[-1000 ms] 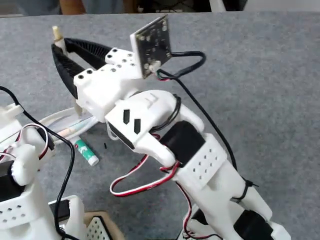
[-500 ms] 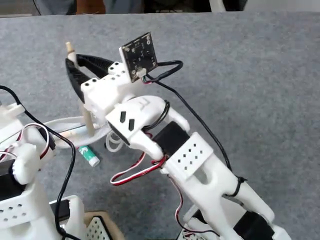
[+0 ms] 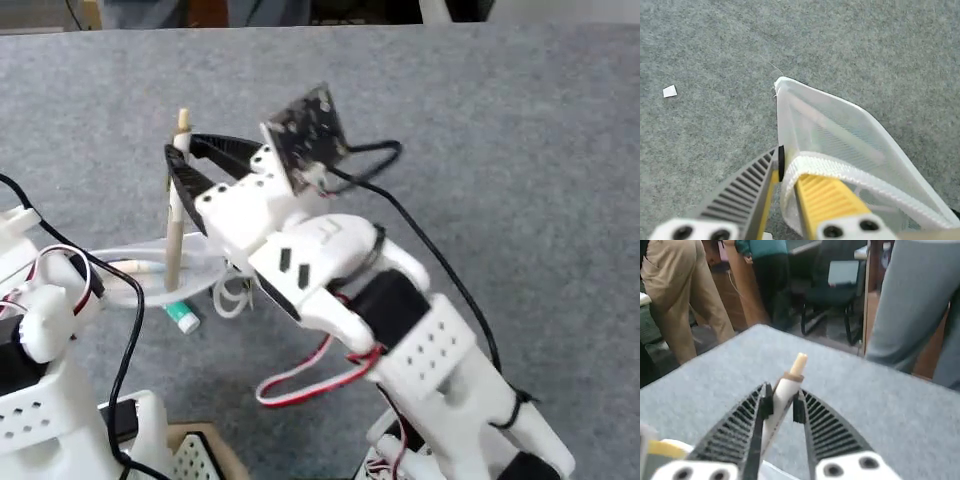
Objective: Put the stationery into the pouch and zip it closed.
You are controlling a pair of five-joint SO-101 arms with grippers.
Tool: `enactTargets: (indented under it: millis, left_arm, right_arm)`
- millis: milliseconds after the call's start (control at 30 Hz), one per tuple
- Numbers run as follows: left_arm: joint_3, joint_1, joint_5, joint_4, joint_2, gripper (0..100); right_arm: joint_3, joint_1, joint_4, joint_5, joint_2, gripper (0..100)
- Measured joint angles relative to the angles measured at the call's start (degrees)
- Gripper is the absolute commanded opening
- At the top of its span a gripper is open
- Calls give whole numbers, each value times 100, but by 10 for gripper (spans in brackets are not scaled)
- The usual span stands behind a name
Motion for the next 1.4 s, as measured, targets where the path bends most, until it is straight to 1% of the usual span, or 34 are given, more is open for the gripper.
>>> enactTargets:
  millis: [133, 233, 367, 500, 567, 667, 733, 1167, 1233, 1400]
  left_arm:
    - [0, 0, 35, 0, 0, 28]
    - [0, 0, 35, 0, 9, 28]
    - [0, -53, 35, 0, 9, 28]
    - [0, -158, 35, 0, 9, 28]
    - [0, -158, 35, 0, 9, 28]
    - [0, -158, 35, 0, 9, 28]
    - [0, -158, 35, 0, 9, 28]
    - [-79, -167, 35, 0, 35, 28]
    - [-290, -290, 35, 0, 70, 28]
    - [-747, -879, 44, 0, 79, 28]
  right_arm:
    - [9, -88, 510, 18, -387, 12]
    - [176, -440, 897, 18, -738, 12]
    - [712, -844, 1152, 369, -1090, 14]
    - [1354, -1029, 1169, 730, -1468, 17]
    - [1495, -1046, 1169, 844, -1538, 51]
    - [1512, -1046, 1169, 862, -1582, 160]
    - [1512, -1046, 1169, 862, -1582, 197]
    - [1609, -985, 1213, 862, -1582, 188]
    - [1697, -765, 1310, 800, -1582, 188]
    - [2189, -492, 1503, 237, -1582, 188]
